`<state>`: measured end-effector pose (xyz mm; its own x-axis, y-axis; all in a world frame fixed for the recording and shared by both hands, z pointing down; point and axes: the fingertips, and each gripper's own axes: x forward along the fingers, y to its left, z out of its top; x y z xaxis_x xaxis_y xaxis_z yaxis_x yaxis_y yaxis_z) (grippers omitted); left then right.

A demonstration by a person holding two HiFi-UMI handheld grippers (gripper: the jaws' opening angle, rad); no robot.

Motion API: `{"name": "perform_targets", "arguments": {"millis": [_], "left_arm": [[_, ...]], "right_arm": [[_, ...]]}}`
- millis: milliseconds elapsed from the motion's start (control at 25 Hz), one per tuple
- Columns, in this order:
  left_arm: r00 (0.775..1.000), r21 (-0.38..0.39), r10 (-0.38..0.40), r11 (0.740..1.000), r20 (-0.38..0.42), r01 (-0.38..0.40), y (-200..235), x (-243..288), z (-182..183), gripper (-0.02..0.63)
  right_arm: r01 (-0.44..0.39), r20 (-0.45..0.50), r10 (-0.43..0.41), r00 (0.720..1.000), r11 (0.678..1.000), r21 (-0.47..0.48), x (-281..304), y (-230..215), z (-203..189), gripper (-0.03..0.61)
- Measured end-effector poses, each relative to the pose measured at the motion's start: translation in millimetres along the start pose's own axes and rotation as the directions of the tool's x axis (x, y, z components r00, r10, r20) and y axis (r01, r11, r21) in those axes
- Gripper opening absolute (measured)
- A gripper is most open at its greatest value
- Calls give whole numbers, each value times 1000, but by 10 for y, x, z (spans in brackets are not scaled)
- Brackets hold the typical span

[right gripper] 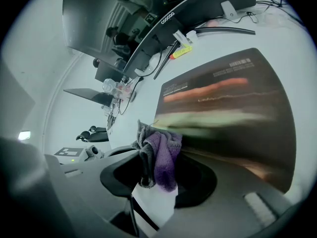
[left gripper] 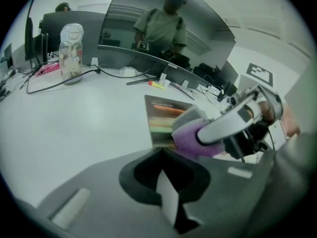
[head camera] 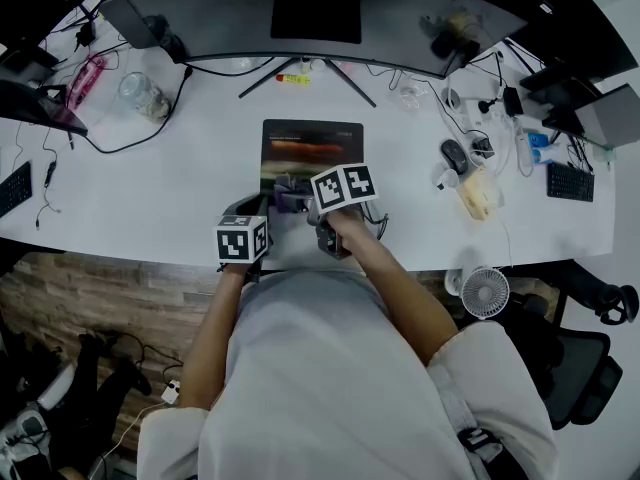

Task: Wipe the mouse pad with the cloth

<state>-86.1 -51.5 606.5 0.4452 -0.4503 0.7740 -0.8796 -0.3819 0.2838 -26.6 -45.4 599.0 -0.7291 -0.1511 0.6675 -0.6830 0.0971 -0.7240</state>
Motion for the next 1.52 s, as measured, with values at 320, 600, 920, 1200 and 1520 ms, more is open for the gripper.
{"name": "perform_targets", "arguments": {"millis": [320,600,920,1200,1520], "left_arm": [[1000,-1,-1,1000,0,1,-6,5,-6,0],[1000,2,2,1000,4,-2,3,2,-7,0],[1000,4,4,1000,3,-4,-14,0,-12,0],[1000,6,6,1000,5,-6,-6,-2,-6,0],[1000,23,0,1000,1,0,-28,1,-14,0]], "right_arm": [[-18,3,18,1000,999,33,-87,-89,-21,184],[-18,4,18,1000,998,65,-199,-202,-57,184],[-15,-2,16,1000,997,72,-318,-311,-103,184],[-13,-2,13,1000,997,73,-439,-417,-125,184],[-24,14,23,1000,993,114,-605,-567,-178,186]]}}
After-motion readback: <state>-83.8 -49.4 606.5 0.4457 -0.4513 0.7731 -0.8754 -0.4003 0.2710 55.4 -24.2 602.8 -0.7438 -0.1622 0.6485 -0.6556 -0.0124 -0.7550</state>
